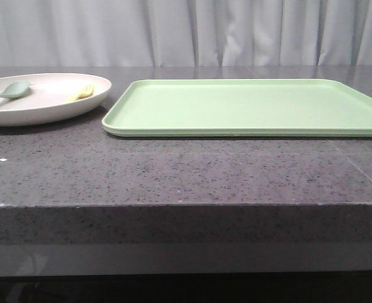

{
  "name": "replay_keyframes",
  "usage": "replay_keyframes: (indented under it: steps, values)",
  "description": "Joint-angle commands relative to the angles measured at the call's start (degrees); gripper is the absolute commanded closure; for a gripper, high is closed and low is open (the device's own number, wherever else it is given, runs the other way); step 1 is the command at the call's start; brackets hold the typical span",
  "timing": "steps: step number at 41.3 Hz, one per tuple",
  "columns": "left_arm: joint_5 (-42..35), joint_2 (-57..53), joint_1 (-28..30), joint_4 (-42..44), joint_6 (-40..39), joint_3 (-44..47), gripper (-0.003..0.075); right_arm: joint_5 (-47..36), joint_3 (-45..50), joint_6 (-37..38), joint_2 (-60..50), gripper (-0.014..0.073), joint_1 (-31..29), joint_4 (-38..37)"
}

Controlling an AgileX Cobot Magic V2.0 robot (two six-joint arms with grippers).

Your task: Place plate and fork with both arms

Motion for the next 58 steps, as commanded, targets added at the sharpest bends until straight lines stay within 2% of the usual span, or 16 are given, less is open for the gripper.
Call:
replay_keyframes:
  steps: [1,7,19,42,46,52,55,58]
  values:
    - [3.2,5.5,-0.1,-0.1,-0.1,-7.5,0.0741,-1.5,-6.2,-0.6,5.1,0.0662,0.2,-0.4]
    - [10.1,12.5,-0.1,-0.1,-0.1,-13.0,0.0741,-1.2,-10.3,-0.6,11.7,0.0662,0.2,-0.4]
    - [10.0,19.2,-0.1,-0.2,-0.1,-12.9,0.0741,-1.0,-10.8,-0.6,18.8,0.0662,0.2,-0.4]
    - [10.4,20.1,-0.1,-0.1,-0.1,-12.9,0.0724,1.5,-10.8,-0.6,19.0,0.0646,0.2,-0.4]
    - [10.4,20.1,-0.1,2.1,-0.1,-12.9,0.0601,1.9,-10.8,-0.6,19.0,0.0519,0.2,-0.4]
    - [10.4,20.1,-0.1,5.4,-0.1,-12.9,0.0271,2.0,-10.8,-0.6,19.0,0.0211,0.2,-0.4]
    - [10.3,20.1,-0.1,6.0,-0.1,-12.9,0.0186,2.0,-10.8,-0.6,19.0,0.0118,0.2,-0.4]
    - [10.2,20.1,-0.1,6.0,-0.1,-12.9,0.0175,2.0,-10.8,-0.6,19.0,0.0092,0.2,-0.4]
